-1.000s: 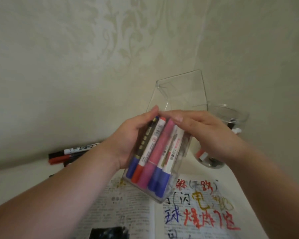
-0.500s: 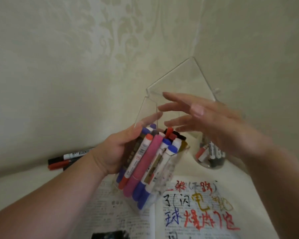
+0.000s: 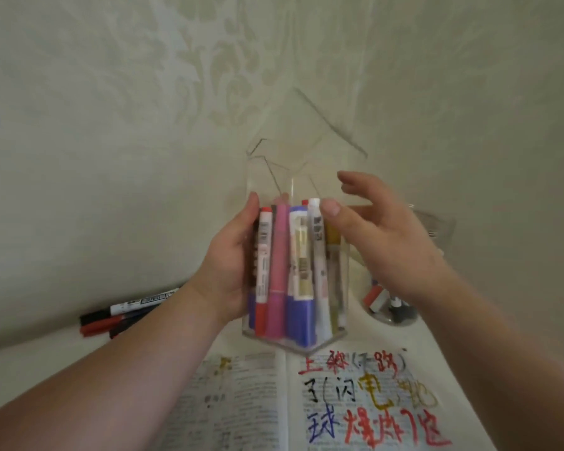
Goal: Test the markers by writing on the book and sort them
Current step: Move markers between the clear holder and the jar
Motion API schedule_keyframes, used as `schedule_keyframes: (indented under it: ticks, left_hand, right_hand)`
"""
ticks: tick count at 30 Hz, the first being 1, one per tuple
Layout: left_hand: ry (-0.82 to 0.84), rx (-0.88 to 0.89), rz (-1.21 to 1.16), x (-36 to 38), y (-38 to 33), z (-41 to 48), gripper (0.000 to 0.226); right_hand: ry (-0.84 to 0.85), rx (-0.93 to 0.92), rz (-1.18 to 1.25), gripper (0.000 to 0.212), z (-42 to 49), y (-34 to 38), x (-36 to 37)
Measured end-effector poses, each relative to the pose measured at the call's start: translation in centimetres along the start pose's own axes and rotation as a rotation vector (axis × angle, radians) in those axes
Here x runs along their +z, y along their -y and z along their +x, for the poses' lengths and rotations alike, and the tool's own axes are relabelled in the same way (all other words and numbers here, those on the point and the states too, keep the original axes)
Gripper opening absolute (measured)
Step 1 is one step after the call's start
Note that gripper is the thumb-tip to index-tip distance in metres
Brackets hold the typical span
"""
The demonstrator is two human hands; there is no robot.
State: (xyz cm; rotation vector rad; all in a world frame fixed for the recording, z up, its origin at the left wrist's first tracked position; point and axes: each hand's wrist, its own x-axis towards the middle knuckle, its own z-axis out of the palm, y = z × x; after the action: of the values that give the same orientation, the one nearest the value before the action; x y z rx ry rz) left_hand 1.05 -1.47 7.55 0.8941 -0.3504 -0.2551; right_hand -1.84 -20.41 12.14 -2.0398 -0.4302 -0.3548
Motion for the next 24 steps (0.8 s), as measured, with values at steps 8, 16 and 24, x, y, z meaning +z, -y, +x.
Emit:
schedule_keyframes:
  ticks: [8, 16, 24]
  left_hand:
    - [-0.198, 0.045, 0.364, 1.0, 1.0, 3.8, 0.029]
    - [-0.171, 0.219, 0.546, -1.3, 0.2, 6.7, 0.114]
    - [-0.299, 0.236, 0.762, 2.0, -1.5, 8.8, 0.056]
  right_hand:
    - [0.026, 0.215, -0.068, 0.099, 3.4, -1.5, 0.5]
    - [-0.077, 0.049, -0.606, 0.123, 3.5, -3.8, 4.2]
    - [-0.009, 0.132, -0.846, 0.085, 1.9, -4.4, 4.1]
